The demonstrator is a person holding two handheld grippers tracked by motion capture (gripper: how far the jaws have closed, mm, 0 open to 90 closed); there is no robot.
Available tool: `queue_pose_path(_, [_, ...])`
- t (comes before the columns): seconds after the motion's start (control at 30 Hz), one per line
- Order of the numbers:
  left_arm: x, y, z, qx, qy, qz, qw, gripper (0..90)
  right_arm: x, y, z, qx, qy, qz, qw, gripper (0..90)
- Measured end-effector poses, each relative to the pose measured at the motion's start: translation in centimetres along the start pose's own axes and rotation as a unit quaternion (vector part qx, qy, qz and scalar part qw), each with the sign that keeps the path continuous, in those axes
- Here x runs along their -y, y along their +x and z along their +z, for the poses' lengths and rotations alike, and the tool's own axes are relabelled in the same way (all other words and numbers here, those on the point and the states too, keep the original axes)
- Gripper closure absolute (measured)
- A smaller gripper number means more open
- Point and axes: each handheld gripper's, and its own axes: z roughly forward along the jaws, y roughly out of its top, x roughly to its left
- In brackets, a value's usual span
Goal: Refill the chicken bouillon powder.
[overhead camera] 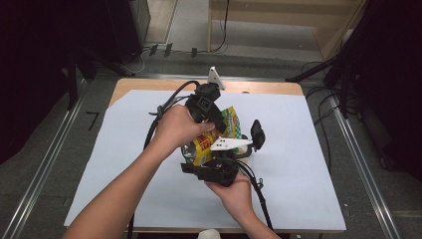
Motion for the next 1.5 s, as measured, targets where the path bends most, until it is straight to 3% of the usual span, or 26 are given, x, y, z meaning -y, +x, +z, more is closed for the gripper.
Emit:
queue_pose_path(0.3, [0.02,0.36,0.05,0.013,-0.001,0.001,0.9999,67.0,0.0,-0.09,-0.04,-0.003,0.002,0.002,1.0,70.1])
queue_pose_path(0.6, [0.12,0.58,-0.04,0.008,-0.002,0.001,1.0,65.1,-0.06,-0.18,-0.1,-0.003,0.001,0.001,1.0,70.0])
queue_pose_path(1.03, [0.15,0.55,0.0,-0.019,-0.003,0.019,0.9996,78.8,-0.13,-0.05,-0.15,0.0,0.003,0.0,1.0,69.5])
queue_pose_path(1.27, [0.2,0.19,-0.3,-0.034,-0.017,0.026,0.9989,82.3,-0.26,0.19,-0.27,0.012,0.001,-0.01,0.9999,68.0])
queue_pose_path(1.5, [0.21,0.01,-0.57,-0.044,-0.017,0.03,0.9984,82.8,-0.3,0.47,-0.27,0.023,-0.001,-0.018,0.9996,65.8])
